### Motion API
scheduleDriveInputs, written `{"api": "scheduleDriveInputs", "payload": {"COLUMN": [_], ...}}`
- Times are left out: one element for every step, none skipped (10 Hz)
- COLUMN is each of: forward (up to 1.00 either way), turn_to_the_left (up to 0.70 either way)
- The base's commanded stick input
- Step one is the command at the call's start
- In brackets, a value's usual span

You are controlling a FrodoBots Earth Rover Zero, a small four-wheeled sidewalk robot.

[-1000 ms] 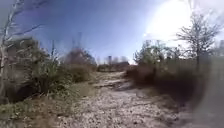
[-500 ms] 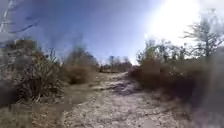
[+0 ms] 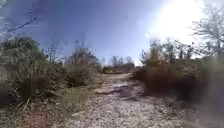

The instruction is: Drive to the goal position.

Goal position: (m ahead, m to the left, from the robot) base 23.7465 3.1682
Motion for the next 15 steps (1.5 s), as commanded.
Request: {"api": "scheduleDriveInputs", "payload": {"forward": [0.7, 0.7, 0.7, 0.7, 0.7, 0.7, 0.7, 0.7, 0.7, 0.7, 0.7, 0.7, 0.7, 0.7, 0.7], "turn_to_the_left": [0.02, 0.02, 0.02, 0.02, 0.02, 0.01, -0.01, -0.05, -0.13, -0.11, -0.05, 0.0, 0.0, 0.0, 0.0]}}
